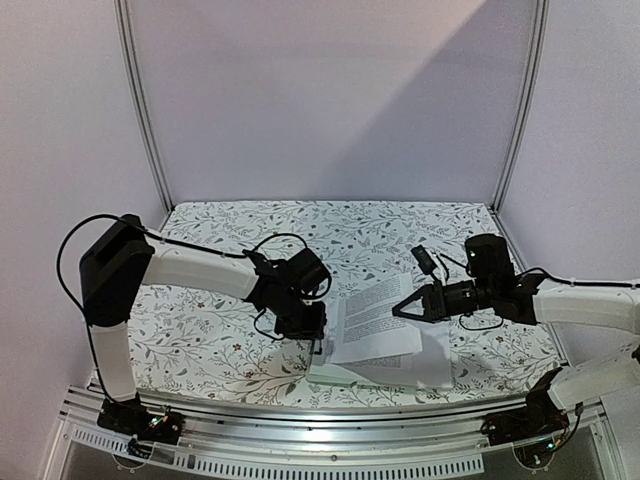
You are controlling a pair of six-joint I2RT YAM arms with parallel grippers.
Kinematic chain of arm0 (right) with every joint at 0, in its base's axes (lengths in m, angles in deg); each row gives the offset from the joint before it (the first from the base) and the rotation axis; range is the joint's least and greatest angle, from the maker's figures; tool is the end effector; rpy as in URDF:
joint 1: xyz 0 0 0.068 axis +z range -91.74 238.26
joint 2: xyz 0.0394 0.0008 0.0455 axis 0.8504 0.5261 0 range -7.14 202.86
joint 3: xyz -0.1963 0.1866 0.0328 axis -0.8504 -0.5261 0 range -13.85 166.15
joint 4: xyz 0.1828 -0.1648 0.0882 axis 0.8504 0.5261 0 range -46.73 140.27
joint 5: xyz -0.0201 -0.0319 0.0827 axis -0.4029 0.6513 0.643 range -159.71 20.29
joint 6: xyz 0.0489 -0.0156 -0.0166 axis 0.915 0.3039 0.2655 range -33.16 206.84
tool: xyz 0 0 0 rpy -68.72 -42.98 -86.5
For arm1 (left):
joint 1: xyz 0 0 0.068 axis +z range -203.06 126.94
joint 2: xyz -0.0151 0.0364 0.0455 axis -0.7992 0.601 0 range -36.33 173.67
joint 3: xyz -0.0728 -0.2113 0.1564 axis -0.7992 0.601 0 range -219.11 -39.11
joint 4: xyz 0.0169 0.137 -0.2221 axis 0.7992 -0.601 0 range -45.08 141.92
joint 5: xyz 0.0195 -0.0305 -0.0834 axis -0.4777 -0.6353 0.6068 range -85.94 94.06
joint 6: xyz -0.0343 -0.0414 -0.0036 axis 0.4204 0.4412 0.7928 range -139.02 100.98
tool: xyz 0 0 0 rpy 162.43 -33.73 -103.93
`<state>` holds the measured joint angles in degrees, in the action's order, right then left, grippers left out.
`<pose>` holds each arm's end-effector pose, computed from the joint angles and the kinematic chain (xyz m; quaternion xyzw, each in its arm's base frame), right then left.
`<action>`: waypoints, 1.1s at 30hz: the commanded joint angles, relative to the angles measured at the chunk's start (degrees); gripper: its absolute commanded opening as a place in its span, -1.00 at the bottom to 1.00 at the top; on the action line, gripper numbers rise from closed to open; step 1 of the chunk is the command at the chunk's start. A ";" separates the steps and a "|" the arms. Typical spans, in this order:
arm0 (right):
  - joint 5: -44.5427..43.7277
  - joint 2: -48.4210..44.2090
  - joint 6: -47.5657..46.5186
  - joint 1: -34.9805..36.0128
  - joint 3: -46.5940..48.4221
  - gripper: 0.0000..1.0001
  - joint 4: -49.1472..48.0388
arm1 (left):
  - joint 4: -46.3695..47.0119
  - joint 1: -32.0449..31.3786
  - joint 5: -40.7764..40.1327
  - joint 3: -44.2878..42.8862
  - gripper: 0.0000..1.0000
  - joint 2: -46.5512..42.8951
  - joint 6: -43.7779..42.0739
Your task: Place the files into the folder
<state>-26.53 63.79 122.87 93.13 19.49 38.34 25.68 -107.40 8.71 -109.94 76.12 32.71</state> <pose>0.1900 0.1622 0.2071 -0.1683 0.8176 0.5218 0.1761 0.2222 -0.3146 0.1382 0.0301 0.9802 -0.1772 0.0836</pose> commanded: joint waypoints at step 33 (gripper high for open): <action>-7.59 10.19 14.91 -0.01 6.61 -1.00 13.02 | -1.18 1.35 -0.16 3.88 -1.00 -0.52 0.35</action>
<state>-34.64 71.92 136.88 92.63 24.28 50.65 27.73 -107.14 8.73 -107.82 74.91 33.14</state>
